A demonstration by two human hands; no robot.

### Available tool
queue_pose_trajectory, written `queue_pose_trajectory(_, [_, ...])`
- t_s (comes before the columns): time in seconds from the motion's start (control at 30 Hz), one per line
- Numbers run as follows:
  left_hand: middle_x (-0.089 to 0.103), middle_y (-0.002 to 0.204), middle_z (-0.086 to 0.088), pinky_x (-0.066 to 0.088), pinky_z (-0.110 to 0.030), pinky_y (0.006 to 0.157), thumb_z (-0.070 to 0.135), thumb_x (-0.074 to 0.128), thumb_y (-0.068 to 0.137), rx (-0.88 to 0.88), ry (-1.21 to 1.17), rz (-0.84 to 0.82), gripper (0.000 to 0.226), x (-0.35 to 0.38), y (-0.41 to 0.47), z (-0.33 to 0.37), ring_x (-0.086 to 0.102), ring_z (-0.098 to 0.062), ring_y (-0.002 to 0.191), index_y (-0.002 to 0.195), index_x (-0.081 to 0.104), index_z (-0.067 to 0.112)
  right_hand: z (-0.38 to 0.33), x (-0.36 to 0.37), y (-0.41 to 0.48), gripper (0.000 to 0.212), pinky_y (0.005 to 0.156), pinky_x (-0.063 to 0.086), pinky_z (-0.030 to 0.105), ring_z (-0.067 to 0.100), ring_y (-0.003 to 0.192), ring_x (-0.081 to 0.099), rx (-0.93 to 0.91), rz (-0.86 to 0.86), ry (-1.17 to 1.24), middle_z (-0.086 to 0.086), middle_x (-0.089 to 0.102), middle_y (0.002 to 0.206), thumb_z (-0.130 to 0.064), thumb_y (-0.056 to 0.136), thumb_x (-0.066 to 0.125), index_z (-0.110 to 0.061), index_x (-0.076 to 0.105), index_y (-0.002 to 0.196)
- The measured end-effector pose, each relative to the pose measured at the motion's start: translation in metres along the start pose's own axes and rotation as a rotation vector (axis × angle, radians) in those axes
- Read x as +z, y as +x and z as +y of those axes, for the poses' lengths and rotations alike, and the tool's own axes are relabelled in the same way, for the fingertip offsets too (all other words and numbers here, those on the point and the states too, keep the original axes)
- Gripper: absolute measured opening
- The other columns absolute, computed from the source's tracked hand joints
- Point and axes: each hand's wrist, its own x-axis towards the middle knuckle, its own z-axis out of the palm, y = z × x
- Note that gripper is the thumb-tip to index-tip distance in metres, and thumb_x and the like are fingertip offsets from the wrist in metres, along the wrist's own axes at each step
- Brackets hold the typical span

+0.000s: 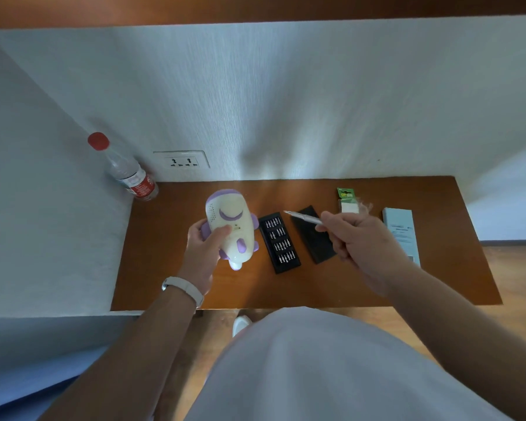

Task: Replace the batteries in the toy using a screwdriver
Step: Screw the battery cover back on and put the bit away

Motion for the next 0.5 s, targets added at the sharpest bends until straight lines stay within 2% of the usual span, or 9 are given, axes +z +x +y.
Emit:
queue_pose_trajectory(0.1, [0.059,0.128,-0.006,0.057,-0.050,0.096,0.024,0.069,0.091,-0.048,-0.029,0.022,0.051,-0.007,0.011,-0.014,0.060,-0.029,0.119,0.135,0.042,0.023,0.011,0.004,0.002,0.031,0.053,0.033,0.026,0.014,0.055,0.039,0.061,-0.020,0.066,0.002,0.046,0.061,-0.032,0.099,0.055,-0.006,0.071,0.094])
queue_pose_trajectory(0.2, [0.059,0.128,-0.005,0.058,-0.044,0.094,0.023,0.066,0.094,-0.051,-0.025,0.024,0.048,-0.015,0.017,-0.023,0.059,-0.029,0.120,0.136,0.041,0.026,0.017,0.006,0.003,0.032,0.052,0.031,0.027,0.014,0.053,0.038,0.107,-0.036,0.110,0.004,0.046,0.061,-0.031,0.101,0.051,-0.004,0.068,0.100])
queue_pose_trajectory(0.4, [0.059,0.131,-0.005,0.059,-0.031,0.083,0.024,0.062,0.097,-0.046,-0.024,-0.011,0.045,-0.024,0.020,-0.026,0.059,-0.030,0.122,0.138,0.044,0.028,0.022,0.009,0.006,0.028,0.053,0.028,0.029,0.016,0.053,0.036,0.157,-0.093,0.200,0.007,0.046,0.061,-0.029,0.104,0.044,-0.005,0.059,0.102])
queue_pose_trajectory(0.5, [0.059,0.132,-0.004,0.059,-0.028,0.082,0.027,0.059,0.099,-0.067,-0.039,-0.035,0.042,-0.027,0.017,-0.026,0.058,-0.028,0.123,0.138,0.044,0.031,0.023,0.010,0.009,0.023,0.054,0.027,0.029,0.017,0.053,0.037,0.168,-0.119,0.229,0.008,0.047,0.063,-0.026,0.104,0.043,-0.006,0.056,0.101])
